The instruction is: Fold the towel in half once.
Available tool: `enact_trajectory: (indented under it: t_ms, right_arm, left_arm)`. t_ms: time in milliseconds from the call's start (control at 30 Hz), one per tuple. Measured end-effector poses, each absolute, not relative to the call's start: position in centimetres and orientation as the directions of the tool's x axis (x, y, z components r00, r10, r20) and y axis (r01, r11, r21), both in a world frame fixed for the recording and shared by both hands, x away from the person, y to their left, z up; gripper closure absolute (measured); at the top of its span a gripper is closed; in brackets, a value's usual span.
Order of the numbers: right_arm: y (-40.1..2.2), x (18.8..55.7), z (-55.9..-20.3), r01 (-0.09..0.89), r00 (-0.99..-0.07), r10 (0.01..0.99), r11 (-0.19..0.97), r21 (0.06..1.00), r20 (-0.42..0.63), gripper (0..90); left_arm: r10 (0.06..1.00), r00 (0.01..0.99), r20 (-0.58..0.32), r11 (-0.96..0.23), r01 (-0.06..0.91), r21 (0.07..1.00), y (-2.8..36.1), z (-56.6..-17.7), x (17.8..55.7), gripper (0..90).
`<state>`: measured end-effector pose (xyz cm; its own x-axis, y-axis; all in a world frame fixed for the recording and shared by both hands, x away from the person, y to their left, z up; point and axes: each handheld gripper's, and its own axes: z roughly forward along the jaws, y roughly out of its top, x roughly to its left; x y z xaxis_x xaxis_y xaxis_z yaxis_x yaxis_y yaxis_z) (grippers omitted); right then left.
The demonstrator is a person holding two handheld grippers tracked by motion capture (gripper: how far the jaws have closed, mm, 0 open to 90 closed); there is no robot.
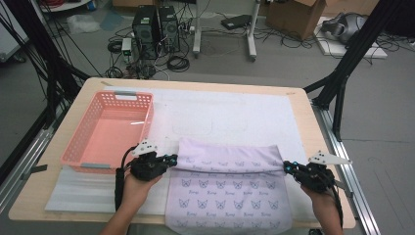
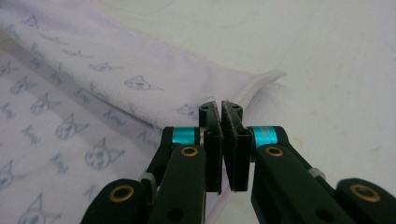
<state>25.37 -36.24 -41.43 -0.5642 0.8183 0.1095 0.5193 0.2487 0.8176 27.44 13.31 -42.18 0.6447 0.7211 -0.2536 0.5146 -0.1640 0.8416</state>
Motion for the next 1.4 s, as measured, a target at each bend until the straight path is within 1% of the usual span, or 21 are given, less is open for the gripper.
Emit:
enact_trajectory:
  t_ms: [200,233,267,300,333,367,433,567,700,767,800,833,867,900,933,967,1000,1033,1133,1400]
  right_arm:
    - [-36.5,24.3,-42.7,0.560,-0.564,0.816,0.263,0.786,0.129,87.0]
    - [-36.4,24.3,-42.8,0.560,-0.570,0.812,0.270,0.783,0.128,85.5]
    - [-36.2,24.4,-42.8,0.563,-0.569,0.812,0.274,0.780,0.125,83.1]
    - [-36.2,24.5,-42.7,0.559,-0.567,0.814,0.269,0.784,0.125,75.0]
    - [-36.1,24.7,-42.6,0.566,-0.550,0.825,0.251,0.785,0.133,66.6]
    - [-36.0,25.0,-42.4,0.568,-0.530,0.837,0.231,0.790,0.137,62.5]
    - [-35.9,25.5,-42.1,0.563,-0.517,0.847,0.226,0.795,0.125,58.8]
    - [-35.3,27.4,-41.8,0.581,-0.490,0.864,0.228,0.781,0.113,50.0]
    - [-34.7,29.6,-42.5,0.620,-0.469,0.876,0.235,0.749,0.114,48.2]
    - [-34.2,30.6,-42.9,0.635,-0.457,0.883,0.240,0.735,0.107,48.3]
    - [-34.0,31.0,-43.1,0.645,-0.450,0.887,0.246,0.723,0.100,48.8]
    - [-33.8,31.4,-43.3,0.656,-0.442,0.892,0.252,0.711,0.091,50.0]
    - [-33.7,31.7,-43.5,0.664,-0.439,0.895,0.261,0.701,0.083,52.8]
    - [-33.6,32.0,-43.8,0.672,-0.441,0.894,0.269,0.690,0.081,57.2]
    - [-33.5,32.2,-43.9,0.680,-0.443,0.893,0.275,0.680,0.082,63.5]
    - [-33.4,32.2,-43.9,0.677,-0.444,0.893,0.282,0.680,0.071,74.3]
    - [-33.5,32.1,-43.8,0.673,-0.460,0.884,0.288,0.681,0.081,85.1]
    - [-33.5,32.0,-43.7,0.659,-0.471,0.879,0.298,0.690,0.070,86.5]
    - [-33.7,31.1,-43.0,0.628,-0.483,0.874,0.301,0.718,0.056,86.9]
    - [-34.8,27.0,-41.0,0.549,-0.510,0.859,0.282,0.787,0.048,86.9]
  left_arm:
    - [0.718,0.640,-0.273,-0.177,0.547,0.819,13.7,-43.4,27.1,87.2]
    - [0.724,0.637,-0.265,-0.182,0.547,0.817,13.6,-43.5,27.2,81.5]
    - [0.737,0.628,-0.250,-0.186,0.544,0.818,13.4,-43.4,27.3,69.8]
    - [0.740,0.627,-0.242,-0.187,0.538,0.822,13.2,-43.3,27.5,62.8]
    - [0.744,0.628,-0.229,-0.190,0.527,0.828,13.0,-43.1,27.8,58.3]
    - [0.748,0.625,-0.224,-0.188,0.523,0.832,12.8,-43.0,28.0,54.6]
    - [0.748,0.622,-0.230,-0.179,0.523,0.834,12.4,-42.7,28.8,49.3]
    - [0.764,0.599,-0.241,-0.171,0.547,0.819,11.7,-43.0,30.8,46.5]
    - [0.790,0.561,-0.246,-0.178,0.594,0.784,11.1,-44.2,32.3,46.0]
    - [0.794,0.554,-0.253,-0.175,0.605,0.777,10.9,-44.6,32.6,47.2]
    - [0.794,0.553,-0.251,-0.177,0.607,0.775,10.9,-44.7,32.8,49.7]
    - [0.795,0.553,-0.249,-0.182,0.609,0.772,10.8,-44.8,32.8,54.7]
    - [0.796,0.556,-0.239,-0.196,0.610,0.768,10.7,-45.0,32.9,61.7]
    - [0.798,0.560,-0.225,-0.209,0.606,0.767,10.7,-45.0,32.8,69.6]
    - [0.792,0.568,-0.221,-0.215,0.600,0.770,10.7,-45.0,32.8,77.9]
    - [0.793,0.567,-0.224,-0.209,0.598,0.774,10.7,-44.9,32.7,84.4]
    - [0.791,0.568,-0.228,-0.199,0.591,0.782,10.7,-44.7,32.6,85.2]
    - [0.790,0.569,-0.229,-0.186,0.579,0.794,10.8,-44.4,32.4,85.5]
    - [0.773,0.582,-0.254,-0.147,0.554,0.820,11.3,-43.5,31.7,85.5]
    - [0.734,0.620,-0.276,-0.116,0.515,0.849,12.7,-42.3,28.9,85.4]
